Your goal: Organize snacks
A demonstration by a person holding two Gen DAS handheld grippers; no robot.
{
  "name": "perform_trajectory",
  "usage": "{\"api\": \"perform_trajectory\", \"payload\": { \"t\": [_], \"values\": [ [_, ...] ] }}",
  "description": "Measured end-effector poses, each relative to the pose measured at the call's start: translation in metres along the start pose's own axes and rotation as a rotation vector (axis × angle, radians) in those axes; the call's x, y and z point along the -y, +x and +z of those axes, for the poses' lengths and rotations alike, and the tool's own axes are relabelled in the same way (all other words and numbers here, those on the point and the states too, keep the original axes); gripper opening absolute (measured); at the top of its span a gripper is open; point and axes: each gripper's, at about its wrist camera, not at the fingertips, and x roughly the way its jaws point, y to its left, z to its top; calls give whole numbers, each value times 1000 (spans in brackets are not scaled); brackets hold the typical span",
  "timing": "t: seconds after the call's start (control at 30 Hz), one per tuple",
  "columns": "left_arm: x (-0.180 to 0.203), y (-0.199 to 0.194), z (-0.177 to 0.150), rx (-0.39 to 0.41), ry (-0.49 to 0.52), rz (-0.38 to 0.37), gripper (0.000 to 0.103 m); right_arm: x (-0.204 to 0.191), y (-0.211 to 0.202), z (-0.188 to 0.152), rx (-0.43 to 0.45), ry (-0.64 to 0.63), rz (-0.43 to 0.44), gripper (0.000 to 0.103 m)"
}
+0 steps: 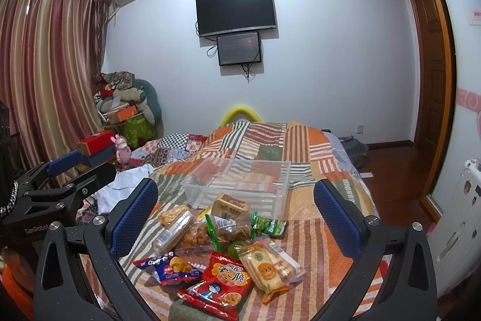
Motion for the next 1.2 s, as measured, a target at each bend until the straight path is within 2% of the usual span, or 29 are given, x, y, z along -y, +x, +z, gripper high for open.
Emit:
{"api": "perform_trajectory", "payload": {
  "t": [0.9, 1.2],
  "values": [
    [-1, 3, -2, -1, -5, -5, 103, 2, 2, 0, -7, 15, -1, 103],
    [-3, 15, -5, -29, -14, -54, 102, 5, 8, -3, -25, 30, -12, 103]
  ]
}}
